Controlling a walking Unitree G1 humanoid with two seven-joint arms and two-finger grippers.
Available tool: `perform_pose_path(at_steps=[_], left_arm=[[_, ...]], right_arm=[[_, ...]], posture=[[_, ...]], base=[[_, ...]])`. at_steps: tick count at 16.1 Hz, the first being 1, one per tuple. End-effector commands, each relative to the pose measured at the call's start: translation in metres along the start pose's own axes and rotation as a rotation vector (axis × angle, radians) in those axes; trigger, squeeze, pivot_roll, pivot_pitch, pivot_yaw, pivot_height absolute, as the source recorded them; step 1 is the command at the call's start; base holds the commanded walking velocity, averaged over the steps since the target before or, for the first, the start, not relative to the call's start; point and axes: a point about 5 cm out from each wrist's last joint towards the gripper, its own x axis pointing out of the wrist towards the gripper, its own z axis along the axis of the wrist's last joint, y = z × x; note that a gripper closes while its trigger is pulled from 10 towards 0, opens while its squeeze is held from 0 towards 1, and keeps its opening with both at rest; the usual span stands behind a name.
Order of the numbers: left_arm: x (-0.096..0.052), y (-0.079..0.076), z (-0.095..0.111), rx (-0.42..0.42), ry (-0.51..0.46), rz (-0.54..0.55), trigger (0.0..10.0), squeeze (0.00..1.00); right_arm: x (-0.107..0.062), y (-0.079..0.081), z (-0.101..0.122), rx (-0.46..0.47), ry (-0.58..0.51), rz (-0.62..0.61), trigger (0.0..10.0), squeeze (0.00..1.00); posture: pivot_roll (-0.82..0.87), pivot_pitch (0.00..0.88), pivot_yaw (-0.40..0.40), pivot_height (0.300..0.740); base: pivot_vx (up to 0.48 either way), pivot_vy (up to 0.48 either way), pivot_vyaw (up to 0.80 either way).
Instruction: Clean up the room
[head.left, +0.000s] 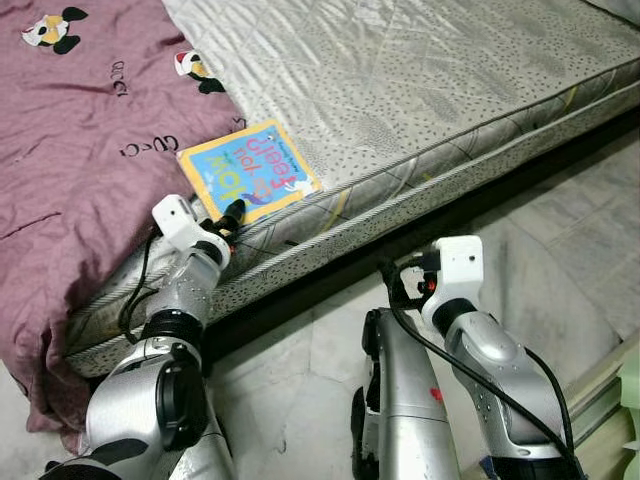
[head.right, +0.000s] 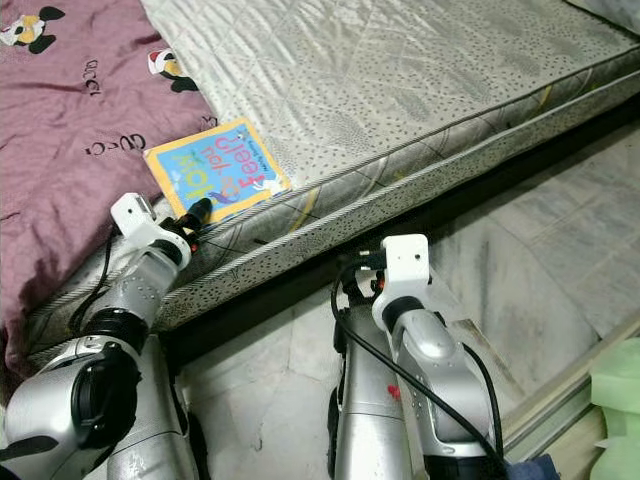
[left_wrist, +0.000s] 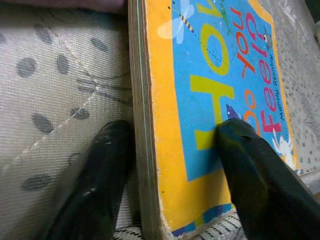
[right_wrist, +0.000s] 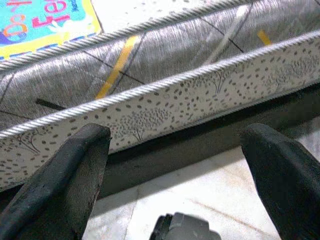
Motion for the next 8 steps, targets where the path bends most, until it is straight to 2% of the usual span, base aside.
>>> perform_pose_path(at_steps=[1,8], left_arm=[[-0.0009,-0.0052,-0.0283,-0.050,0.118,-0.018,0.0,0.00],[-0.0001,-0.0071,-0.0251,-0.074,0.075,-0.044,0.0,0.00]], right_arm=[[0.0000,-0.0020,-0.0013,-0.005,0.005,-0.016,10.0,0.00],[0.0070,-0.0018,0.0015,-0.015,-0.010,-0.011,10.0,0.00]], posture=[[-0.24,0.226,-0.067,0.487],[-0.23,0.199,-0.080,0.487]], base=[[0.000,0.000,0.00],[0.000,0.000,0.00]])
